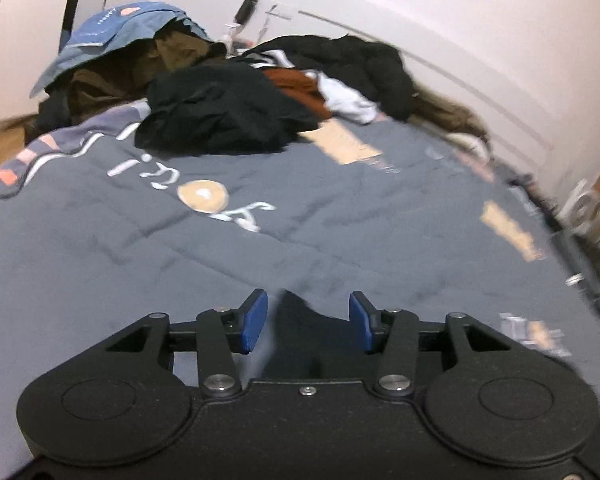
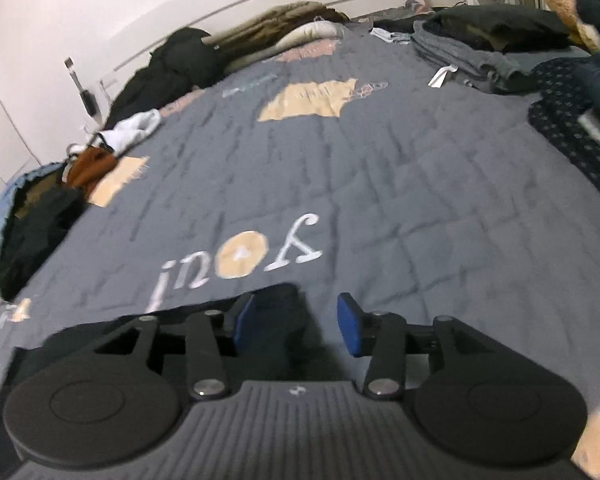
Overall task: Fold clothes
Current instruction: 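Lower the folded shirt onto the duvet and open both tools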
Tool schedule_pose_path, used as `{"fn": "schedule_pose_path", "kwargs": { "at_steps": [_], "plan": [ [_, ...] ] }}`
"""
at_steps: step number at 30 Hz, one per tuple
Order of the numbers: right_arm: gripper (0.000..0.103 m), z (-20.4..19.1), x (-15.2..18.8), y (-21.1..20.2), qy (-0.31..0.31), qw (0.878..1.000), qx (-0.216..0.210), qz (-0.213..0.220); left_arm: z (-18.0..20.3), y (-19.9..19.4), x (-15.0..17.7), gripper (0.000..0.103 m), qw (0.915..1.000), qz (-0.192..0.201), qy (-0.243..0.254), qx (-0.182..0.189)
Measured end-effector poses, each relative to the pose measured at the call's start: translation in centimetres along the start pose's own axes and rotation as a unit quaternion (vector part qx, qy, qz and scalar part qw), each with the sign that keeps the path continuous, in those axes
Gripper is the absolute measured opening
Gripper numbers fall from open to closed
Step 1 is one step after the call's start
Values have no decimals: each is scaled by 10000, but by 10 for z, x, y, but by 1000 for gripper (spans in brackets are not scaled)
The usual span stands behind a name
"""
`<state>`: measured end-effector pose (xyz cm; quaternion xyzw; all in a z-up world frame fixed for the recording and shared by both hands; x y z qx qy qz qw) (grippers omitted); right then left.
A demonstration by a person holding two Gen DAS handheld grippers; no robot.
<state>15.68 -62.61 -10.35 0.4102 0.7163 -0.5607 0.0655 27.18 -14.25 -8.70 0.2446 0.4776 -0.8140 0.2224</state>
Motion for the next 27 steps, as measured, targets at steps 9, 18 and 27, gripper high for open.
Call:
{"fn": "schedule_pose_path", "kwargs": {
  "at_steps": [9, 18, 27],
  "plan": [
    [50, -38, 88, -77, -19, 9991, -336, 276, 7, -68, 53, 58, 9973, 141, -609, 388],
    [50, -20, 165, -99, 354, 9993, -92, -13, -36, -105, 116, 59, 9886, -63, -1496, 178],
    [50, -10, 208, -109, 1186, 9919, -387, -253, -52, -123, 161, 60, 9806, -154, -1952, -58]
  ]
}}
Point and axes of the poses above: each gripper's, at about its wrist camera, not at the fingertips, and y roughly the way its jaws point, z to its right, x to its underside, the point moved 10 cm from there along y, roughly the way its jaws point, and after that the axes turned 10 degrees about -z, right-handed, at the moved point
